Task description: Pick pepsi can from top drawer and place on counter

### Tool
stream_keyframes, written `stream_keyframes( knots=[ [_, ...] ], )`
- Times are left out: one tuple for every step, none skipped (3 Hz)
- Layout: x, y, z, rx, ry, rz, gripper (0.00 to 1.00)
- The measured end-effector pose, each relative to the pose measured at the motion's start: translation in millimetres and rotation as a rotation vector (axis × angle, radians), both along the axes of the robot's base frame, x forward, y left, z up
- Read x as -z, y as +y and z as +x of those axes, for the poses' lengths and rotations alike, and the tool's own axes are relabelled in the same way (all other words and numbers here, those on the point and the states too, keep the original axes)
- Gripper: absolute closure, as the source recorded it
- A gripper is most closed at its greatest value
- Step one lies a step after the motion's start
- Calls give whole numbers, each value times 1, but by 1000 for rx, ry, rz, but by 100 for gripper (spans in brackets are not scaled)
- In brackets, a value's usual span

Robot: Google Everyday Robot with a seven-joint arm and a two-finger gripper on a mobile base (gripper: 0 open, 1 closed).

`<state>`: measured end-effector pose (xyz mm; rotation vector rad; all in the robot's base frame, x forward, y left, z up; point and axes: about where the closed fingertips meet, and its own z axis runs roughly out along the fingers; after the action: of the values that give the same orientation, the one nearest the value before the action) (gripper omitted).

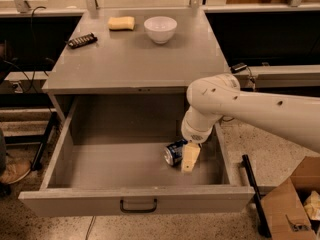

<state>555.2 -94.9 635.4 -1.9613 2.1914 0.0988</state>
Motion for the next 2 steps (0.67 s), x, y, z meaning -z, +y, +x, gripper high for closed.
stream_keyframes(
  knots=[
    [15,-4,2,15,15,0,19],
    [23,-9,3,33,22,11,42]
  ],
)
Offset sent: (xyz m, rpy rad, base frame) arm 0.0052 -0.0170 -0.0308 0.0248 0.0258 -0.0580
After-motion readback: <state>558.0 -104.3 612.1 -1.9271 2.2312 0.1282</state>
